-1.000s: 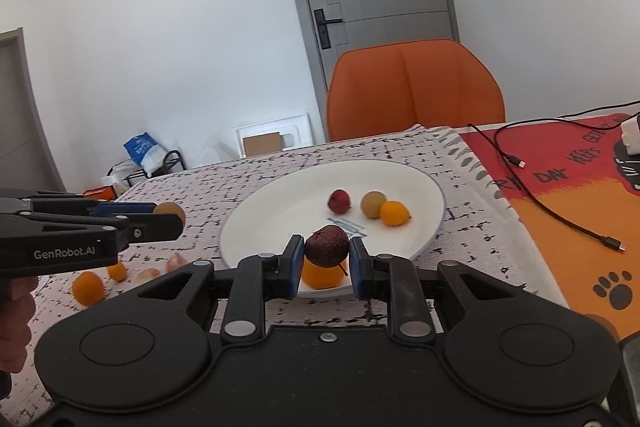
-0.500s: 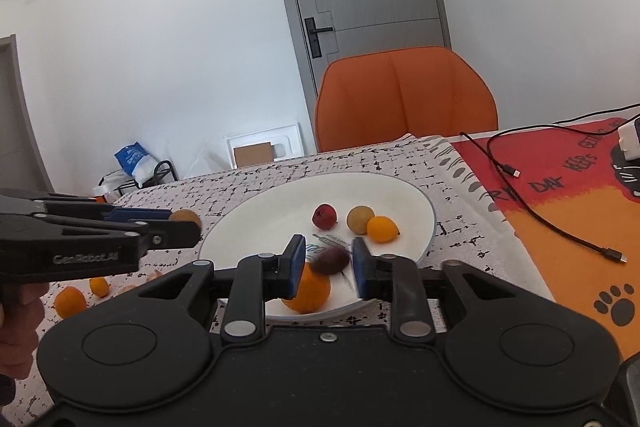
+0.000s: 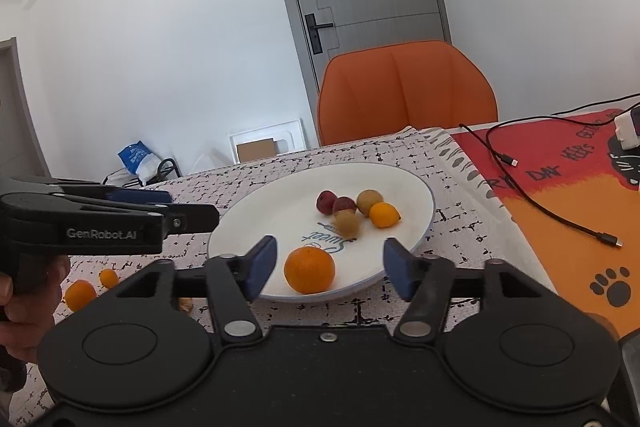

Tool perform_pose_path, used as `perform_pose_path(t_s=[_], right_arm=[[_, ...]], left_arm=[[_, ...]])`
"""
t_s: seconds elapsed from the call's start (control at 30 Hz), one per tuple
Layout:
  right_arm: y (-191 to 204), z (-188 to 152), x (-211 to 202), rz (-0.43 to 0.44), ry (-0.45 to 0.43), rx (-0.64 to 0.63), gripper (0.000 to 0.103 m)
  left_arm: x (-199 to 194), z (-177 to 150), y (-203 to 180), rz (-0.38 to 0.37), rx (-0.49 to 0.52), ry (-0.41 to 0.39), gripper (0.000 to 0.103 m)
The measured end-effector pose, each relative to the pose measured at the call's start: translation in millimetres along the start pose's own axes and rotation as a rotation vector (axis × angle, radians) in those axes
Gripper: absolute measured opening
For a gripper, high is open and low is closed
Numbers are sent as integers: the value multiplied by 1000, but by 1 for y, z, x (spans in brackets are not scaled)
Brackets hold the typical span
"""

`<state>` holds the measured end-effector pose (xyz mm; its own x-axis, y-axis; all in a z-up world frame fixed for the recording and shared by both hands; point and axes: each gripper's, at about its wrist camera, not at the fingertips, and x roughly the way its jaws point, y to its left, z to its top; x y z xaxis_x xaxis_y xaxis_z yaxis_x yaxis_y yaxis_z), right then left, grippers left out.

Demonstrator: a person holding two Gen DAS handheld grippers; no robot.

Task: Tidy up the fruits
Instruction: 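Carry the kiwi and lychee over the white bowl and open both grippers, then withdraw both tools from the bowl back over the remaining fruit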

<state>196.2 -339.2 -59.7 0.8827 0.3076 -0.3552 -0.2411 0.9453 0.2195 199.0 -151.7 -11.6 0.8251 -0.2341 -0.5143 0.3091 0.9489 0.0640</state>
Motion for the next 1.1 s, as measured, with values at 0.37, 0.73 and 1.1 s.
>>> perform_pose_path(t_s=[0.37,0.73,1.1], right_arm=[[15,1,-4,18,-16,-3,103],[41,2,-2,60,-13,-41,103],[64,1,1,167,7,-52,103]], left_arm=[[-28,-7,34,127,-56,-31,90],[-54,-17,73,224,-122,-51,94],[-69,-32,98,268,-181,-41,94]])
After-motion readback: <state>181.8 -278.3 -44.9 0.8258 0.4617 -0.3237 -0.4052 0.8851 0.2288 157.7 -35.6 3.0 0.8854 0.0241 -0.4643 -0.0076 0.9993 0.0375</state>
